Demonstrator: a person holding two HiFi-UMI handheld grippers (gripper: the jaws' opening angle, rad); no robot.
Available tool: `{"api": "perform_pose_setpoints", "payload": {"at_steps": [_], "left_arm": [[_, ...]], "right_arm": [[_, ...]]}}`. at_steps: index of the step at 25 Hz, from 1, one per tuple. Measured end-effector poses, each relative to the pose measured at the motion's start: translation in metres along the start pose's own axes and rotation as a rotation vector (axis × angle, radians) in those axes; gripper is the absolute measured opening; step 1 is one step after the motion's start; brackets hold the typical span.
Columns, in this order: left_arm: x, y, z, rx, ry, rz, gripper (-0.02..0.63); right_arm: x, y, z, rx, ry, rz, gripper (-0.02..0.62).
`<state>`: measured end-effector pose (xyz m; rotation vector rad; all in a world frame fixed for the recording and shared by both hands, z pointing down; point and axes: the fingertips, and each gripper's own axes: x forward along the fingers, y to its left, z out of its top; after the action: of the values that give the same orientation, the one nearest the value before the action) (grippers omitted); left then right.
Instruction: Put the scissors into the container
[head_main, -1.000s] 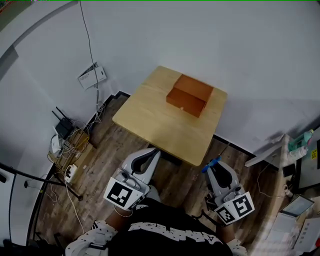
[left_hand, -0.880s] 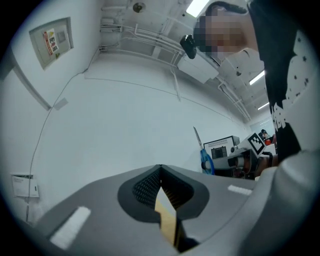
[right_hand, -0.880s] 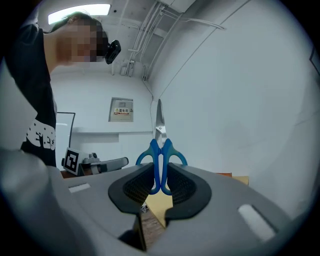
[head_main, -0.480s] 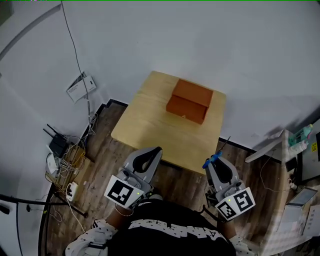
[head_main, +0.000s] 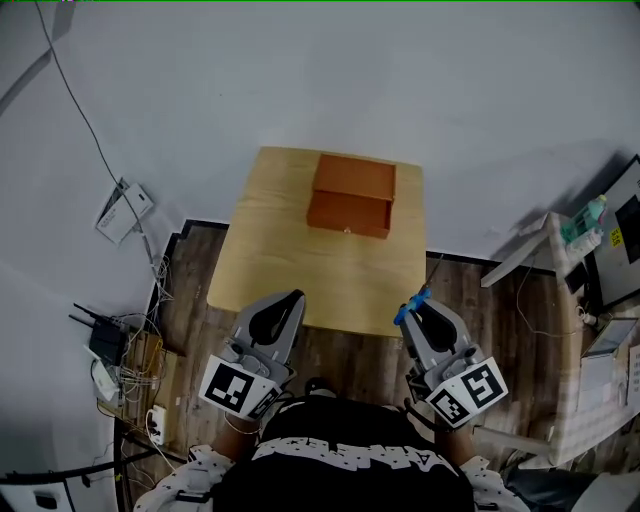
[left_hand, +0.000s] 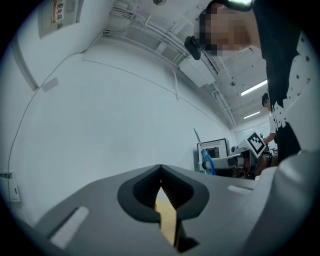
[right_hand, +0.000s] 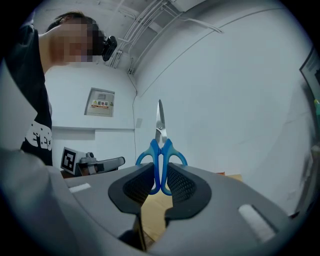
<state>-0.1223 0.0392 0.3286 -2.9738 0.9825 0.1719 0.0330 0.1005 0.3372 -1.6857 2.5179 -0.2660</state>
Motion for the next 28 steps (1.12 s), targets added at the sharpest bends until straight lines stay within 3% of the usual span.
{"api": "perform_pose_setpoints", "payload": {"at_steps": [8,13,28], "left_arm": [[0.023,0.008,-0.003,-0.034,-0.021,-0.123,0.0],[0.027,0.022,-0.003,-0.046,-0.03,-0.14,0.0],[0.041,0.051,-0.024,-0.065,0.015,-0.143,0.0]], "right_arm": [[0.005,-0.004,0.0,-0.013,0.005,-0.109,0.094],[0.015,0.0,0.004,-0.062,0.002,-0.141,0.094],[0.036,-0.012,0.0,-0.056,0.05,-0.174,0.094]]}}
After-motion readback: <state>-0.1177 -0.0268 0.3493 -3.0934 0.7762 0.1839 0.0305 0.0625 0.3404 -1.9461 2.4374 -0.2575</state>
